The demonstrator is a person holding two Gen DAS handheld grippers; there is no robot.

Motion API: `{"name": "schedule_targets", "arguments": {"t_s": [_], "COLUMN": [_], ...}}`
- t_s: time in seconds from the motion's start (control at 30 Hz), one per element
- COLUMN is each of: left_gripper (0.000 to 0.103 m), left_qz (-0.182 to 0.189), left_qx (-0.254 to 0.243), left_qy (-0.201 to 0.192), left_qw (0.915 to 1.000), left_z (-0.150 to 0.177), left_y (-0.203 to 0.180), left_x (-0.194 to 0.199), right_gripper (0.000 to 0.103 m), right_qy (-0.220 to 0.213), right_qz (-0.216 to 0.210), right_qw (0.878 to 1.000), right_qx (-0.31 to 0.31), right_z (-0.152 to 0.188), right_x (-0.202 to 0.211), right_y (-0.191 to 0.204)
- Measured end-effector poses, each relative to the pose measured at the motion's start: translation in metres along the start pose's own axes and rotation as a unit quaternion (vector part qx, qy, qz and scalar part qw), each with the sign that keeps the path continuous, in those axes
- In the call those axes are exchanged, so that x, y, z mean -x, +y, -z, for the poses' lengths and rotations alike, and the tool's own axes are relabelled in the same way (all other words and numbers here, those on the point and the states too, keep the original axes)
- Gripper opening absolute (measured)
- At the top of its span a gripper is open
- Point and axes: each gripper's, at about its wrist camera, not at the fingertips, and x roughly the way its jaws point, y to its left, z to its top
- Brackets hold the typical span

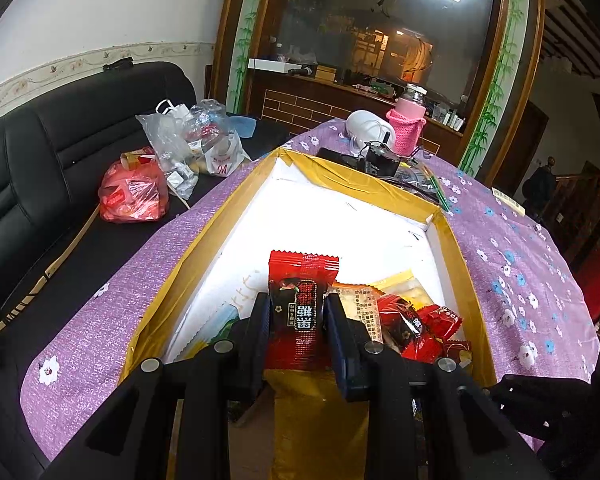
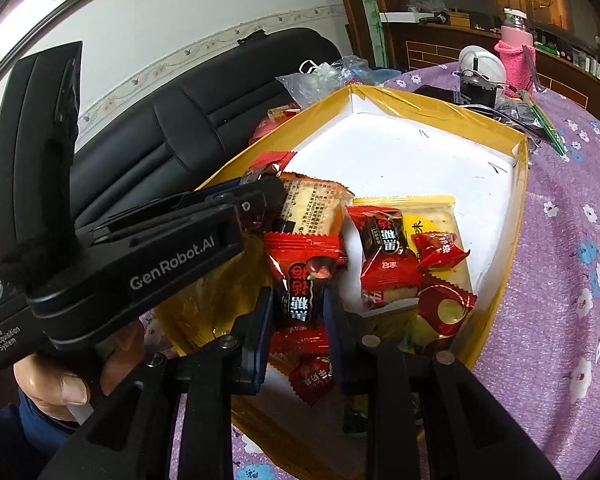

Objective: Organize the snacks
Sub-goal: 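Lower the red chocolates into the box and open both grippers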

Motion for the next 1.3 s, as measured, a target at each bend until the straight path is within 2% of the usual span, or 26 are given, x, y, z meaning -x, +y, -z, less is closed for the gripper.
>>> {"name": "schedule_targets", "arguments": {"t_s": [0.93,1.13,1.3], "left_gripper": [0.029,0.031,0.045], "left_qz": [-0.005,-0.004,-0.002], "left_qx": [-0.011,-0.010,-0.011], "left_qy": [-0.004,-0.005,-0.014], "left_qw": [0.9999,0.9999,0.9998], "left_z": [0.000,-0.002,-0.006], "left_y": [-0.005,-0.005,-0.009], "left_x": [0.000,0.003,0.011], "right_gripper": [0.025,0.034,0.045], "right_qy": [-0.007,-0.018,-0.032], "right_qz": [-0.006,-0.008,-0.011], "right_qw": [1.000,1.000,0.999], "right_qx": [0.005,0.003,0.000], "right_z": [0.004,0.004,0.003], "right_x": [-0.001,0.009,0.023], "right_y": [0.003,0.003,0.004]}}
